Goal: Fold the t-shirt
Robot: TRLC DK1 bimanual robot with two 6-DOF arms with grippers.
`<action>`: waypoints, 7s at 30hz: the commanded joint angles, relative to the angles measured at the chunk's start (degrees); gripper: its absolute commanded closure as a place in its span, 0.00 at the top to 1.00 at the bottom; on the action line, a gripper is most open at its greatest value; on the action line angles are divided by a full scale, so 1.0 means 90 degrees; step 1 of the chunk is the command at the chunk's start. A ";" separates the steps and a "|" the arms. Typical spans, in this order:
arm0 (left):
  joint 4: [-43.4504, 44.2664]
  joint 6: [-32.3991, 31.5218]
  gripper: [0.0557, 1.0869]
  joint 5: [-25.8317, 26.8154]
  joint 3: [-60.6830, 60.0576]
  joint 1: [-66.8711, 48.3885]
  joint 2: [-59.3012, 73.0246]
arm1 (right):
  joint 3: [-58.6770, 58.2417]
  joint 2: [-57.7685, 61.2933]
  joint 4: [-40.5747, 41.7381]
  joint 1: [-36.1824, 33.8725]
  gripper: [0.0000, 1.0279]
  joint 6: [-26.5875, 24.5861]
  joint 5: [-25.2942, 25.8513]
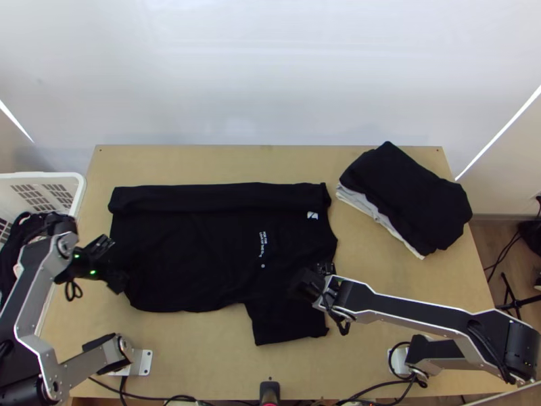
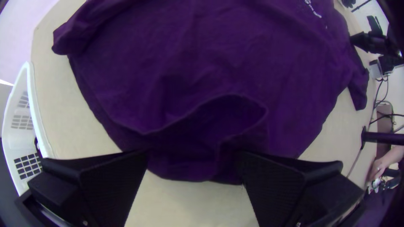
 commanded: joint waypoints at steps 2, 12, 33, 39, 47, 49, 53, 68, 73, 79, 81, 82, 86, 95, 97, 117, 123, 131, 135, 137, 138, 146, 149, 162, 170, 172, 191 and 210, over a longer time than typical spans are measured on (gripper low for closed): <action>0.0167 -0.1427 0.95 0.0393 -0.0081 -0.0928 0.0111 | 0.0040 0.0010 -0.0017 0.0002 0.03 0.0036 -0.0006; 0.0001 -0.1213 0.95 0.0481 -0.0072 -0.0537 0.0052 | 0.0030 0.0010 -0.0086 -0.0018 0.03 0.0046 0.0004; 0.0264 -0.1115 0.04 0.1321 -0.0326 -0.0234 0.0443 | 0.0069 0.0039 -0.0183 -0.0037 0.03 0.0055 0.0014; 0.0020 -0.1271 0.04 0.1604 0.0251 0.0137 0.0423 | 0.0099 -0.0087 -0.0203 -0.0301 0.03 -0.0111 0.0014; -0.0741 -0.1437 0.04 0.2483 0.0836 0.1152 0.0453 | 0.0099 -0.0498 -0.0359 -0.0936 0.03 -0.0316 0.0004; -0.0868 -0.1476 0.04 0.2561 0.0778 0.1318 0.0414 | 0.0069 -0.0605 -0.0388 -0.1033 0.03 -0.0325 0.0004; -0.1230 -0.1271 0.04 0.2697 0.0465 0.1699 0.0033 | 0.0030 -0.0761 -0.0466 -0.1209 0.03 -0.0365 0.0004; -0.3095 0.0418 0.04 0.2463 -0.0394 0.2959 -0.1706 | 0.0275 -0.0908 -0.0593 -0.1639 0.03 -0.0521 0.0004; -0.2958 0.1014 0.04 0.2385 -0.0599 0.3467 -0.1315 | 0.0323 -0.1035 -0.0740 -0.1854 0.03 -0.0618 0.0014; -0.2685 0.1532 0.04 0.1643 -0.0892 0.3711 -0.1247 | 0.0323 -0.1191 -0.1033 -0.2030 0.03 -0.0628 0.0014; -0.2656 0.1678 0.04 0.1633 -0.0853 0.3867 -0.1149 | 0.0333 -0.1279 -0.1082 -0.2117 0.03 -0.0657 0.0004; -0.2656 0.1688 0.04 0.1633 -0.0824 0.3887 -0.1100 | 0.0343 -0.1337 -0.1140 -0.2117 0.03 -0.0677 0.0004; -0.2656 0.1668 0.04 0.1653 -0.0706 0.3877 -0.1032 | 0.0401 -0.1494 -0.1257 -0.2108 0.03 -0.0755 -0.0006; -0.2675 0.1561 0.04 0.1721 -0.0482 0.3818 -0.0905 | 0.0460 -0.1855 -0.1287 -0.1903 0.03 -0.0911 -0.0309; -0.2704 0.1444 0.04 0.1838 -0.0365 0.3799 -0.0807 | 0.0470 -0.1962 -0.1209 -0.1903 0.03 -0.0999 -0.0406; -0.2265 -0.0480 0.04 0.3449 0.0583 0.3535 0.0267 | 0.0880 -0.2568 -0.0652 -0.2088 0.03 -0.2083 -0.0992; -0.1005 -0.1906 0.03 0.3440 0.0544 0.2822 0.0257 | 0.0909 -0.2832 -0.0476 -0.1610 0.03 -0.2513 -0.0982; -0.0722 -0.2082 0.03 0.3371 0.0553 0.2647 0.0316 | 0.0441 -0.3252 -0.1912 -0.1268 0.03 -0.2738 -0.1080; -0.0615 -0.2209 0.04 0.3371 0.0583 0.2607 0.0335 | 0.0294 -0.3173 -0.2556 -0.1200 0.03 -0.2454 -0.1422; -0.0605 -0.2316 0.04 0.3362 0.0670 0.2617 0.0423 | 0.0431 -0.2988 -0.3045 -0.1200 0.03 -0.2200 -0.1715; -0.0605 -0.2414 0.03 0.3352 0.0729 0.2617 0.0482 | 0.0519 -0.2920 -0.3220 -0.1200 0.03 -0.2093 -0.1900; -0.0605 -0.3283 0.03 0.3020 0.0924 0.2315 0.0628 | 0.1427 -0.2275 -0.3992 -0.1512 0.03 -0.1741 -0.3209; -0.0331 -0.3839 0.03 0.2961 0.0954 0.1963 0.0667 | 0.1769 -0.1894 -0.4021 -0.1580 0.03 -0.1644 -0.3395; 0.0518 -0.5920 0.03 0.2756 0.2155 0.1045 0.1966 | 0.3497 0.0176 -0.4060 -0.2899 0.03 -0.1693 -0.3619; 0.0655 -0.6056 0.03 0.2746 0.2477 0.1104 0.2347 | 0.5060 0.1426 -0.4422 -0.3934 0.03 -0.2054 -0.3229; 0.0684 -0.6076 0.04 0.2746 0.2536 0.1094 0.2425 | 0.5489 0.1758 -0.4529 -0.4041 0.03 -0.2073 -0.3043; 0.1182 -0.6867 0.03 0.2473 0.3483 0.0625 0.3031 | 0.8673 0.4258 -0.5027 -0.4207 0.03 -0.1907 -0.2027; 0.1759 -0.7170 0.04 0.1809 0.4167 0.0068 0.3910 | 0.9640 0.5196 -0.4871 -0.4217 0.03 -0.1605 -0.1422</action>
